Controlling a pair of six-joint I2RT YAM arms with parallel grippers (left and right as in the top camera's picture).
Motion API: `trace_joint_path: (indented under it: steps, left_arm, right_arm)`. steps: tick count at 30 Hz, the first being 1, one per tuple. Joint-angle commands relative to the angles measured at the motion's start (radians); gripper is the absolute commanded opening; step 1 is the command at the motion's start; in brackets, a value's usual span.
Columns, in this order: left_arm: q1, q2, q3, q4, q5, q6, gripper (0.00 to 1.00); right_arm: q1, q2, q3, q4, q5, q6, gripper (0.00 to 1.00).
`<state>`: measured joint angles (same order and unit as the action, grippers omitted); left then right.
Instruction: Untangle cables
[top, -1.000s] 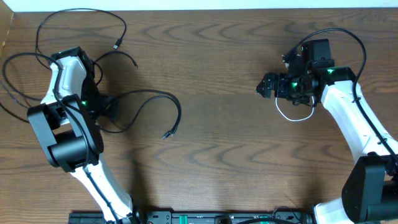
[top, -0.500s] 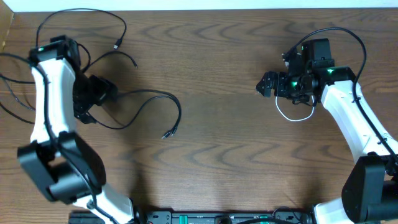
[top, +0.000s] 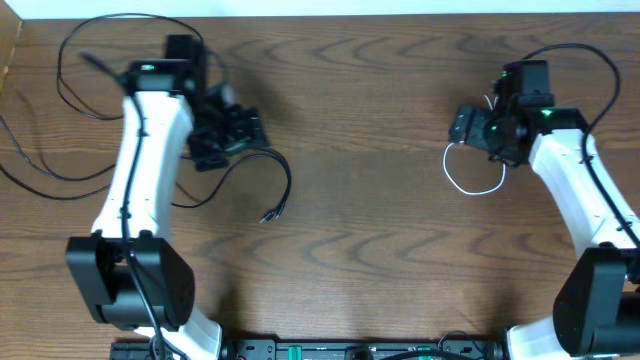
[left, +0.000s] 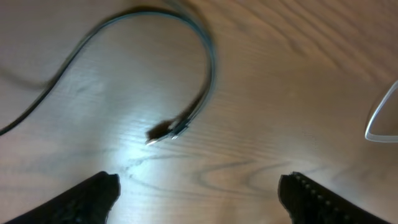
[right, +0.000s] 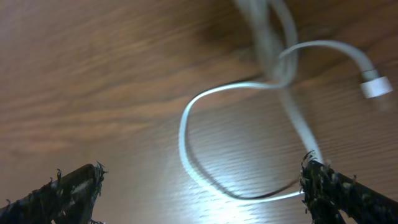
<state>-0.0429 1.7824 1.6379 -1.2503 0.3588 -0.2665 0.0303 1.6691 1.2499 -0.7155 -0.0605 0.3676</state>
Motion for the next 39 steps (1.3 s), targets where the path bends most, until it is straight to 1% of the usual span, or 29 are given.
trace_joint_path:
  steps: [1,2,4,7,9,10,12,13,14,16,19,20,22,25,26,28,29,30,31,32,33,35,37,39]
  left_arm:
    - [-0.112,-0.017,0.006,0.043,-0.069,0.037,0.93]
    - [-0.140,-0.016,0.006,0.054,-0.069,0.037,0.93]
    - [-0.196,-0.015,0.006,0.089,-0.077,0.037,0.93]
    - [-0.248,-0.015,0.006,0.114,-0.103,0.037,0.93]
    - [-0.272,-0.014,0.006,0.138,-0.102,0.037,0.93]
    - [-0.290,-0.014,0.006,0.154,-0.102,0.037,0.93]
    - [-0.306,-0.013,0.006,0.161,-0.102,0.037,0.93]
    - [-0.317,-0.011,0.006,0.161,-0.103,0.037,0.93]
    - [-0.321,-0.011,0.006,0.161,-0.106,0.037,0.94]
    - [-0.323,-0.011,0.006,0.160,-0.118,0.037,0.94]
    - [-0.323,-0.011,0.006,0.160,-0.119,0.037,0.95]
    - [-0.323,-0.011,0.006,0.160,-0.118,0.037,0.98]
    - [-0.323,-0.011,0.006,0.159,-0.117,0.037,0.98]
    - [-0.323,-0.011,0.006,0.160,-0.117,0.037,0.98]
    - [-0.323,-0.011,0.006,0.160,-0.117,0.037,0.98]
    - [-0.323,-0.011,0.006,0.160,-0.117,0.037,0.98]
    - [-0.323,-0.011,0.006,0.160,-0.117,0.037,0.98]
    - [-0.323,-0.011,0.006,0.160,-0.117,0.037,0.98]
    - [-0.323,-0.011,0.006,0.160,-0.117,0.037,0.98]
    - [-0.323,-0.011,0.006,0.160,-0.117,0.037,0.98]
    - [-0.323,-0.011,0.006,0.160,-0.117,0.037,0.98]
    - [-0.323,-0.011,0.006,0.160,-0.117,0.037,0.98]
    - [-0.323,-0.011,0.006,0.160,-0.117,0.037,0.98]
    - [-0.323,-0.011,0.006,0.160,-0.117,0.037,0.98]
  right_arm:
    - [-0.082,0.005,0.003,-0.013,0.104,0.021,0.99]
    - [-0.105,0.005,0.003,-0.027,0.103,0.021,0.99]
    - [-0.166,0.005,0.003,-0.099,0.028,0.020,0.99]
    - [-0.186,0.005,-0.003,-0.171,-0.097,-0.009,0.99]
    - [-0.180,0.005,-0.009,-0.191,-0.228,-0.103,0.99]
    - [-0.164,0.005,-0.016,-0.194,-0.341,-0.185,0.99]
    - [-0.134,0.005,-0.021,-0.194,-0.476,-0.307,0.99]
    - [-0.103,0.005,-0.021,-0.193,-0.510,-0.348,0.99]
    - [-0.081,0.005,-0.021,-0.187,-0.494,-0.350,0.99]
    - [-0.039,0.005,-0.021,-0.173,-0.403,-0.336,0.99]
    - [0.015,0.005,-0.022,-0.173,-0.164,-0.282,0.99]
    - [0.039,0.005,-0.024,-0.178,-0.021,-0.214,0.99]
    - [0.058,0.005,-0.045,-0.148,0.056,-0.169,0.99]
    - [0.072,0.005,-0.116,-0.023,0.019,-0.170,0.95]
    - [0.075,0.005,-0.146,0.025,0.000,-0.170,0.91]
    - [0.076,0.005,-0.192,0.101,-0.061,-0.172,0.74]
    - [0.077,0.005,-0.209,0.130,-0.080,-0.174,0.71]
    - [0.081,0.005,-0.232,0.170,-0.077,-0.174,0.72]
    - [0.084,0.006,-0.245,0.191,-0.064,-0.174,0.75]
    - [0.090,0.007,-0.266,0.227,-0.042,-0.174,0.75]
    - [0.095,0.010,-0.288,0.263,-0.023,-0.174,0.72]
    - [0.106,0.018,-0.329,0.332,-0.016,-0.174,0.58]
    - [0.113,0.023,-0.358,0.386,-0.009,-0.177,0.55]
    - [0.122,0.027,-0.373,0.423,-0.006,-0.205,0.58]
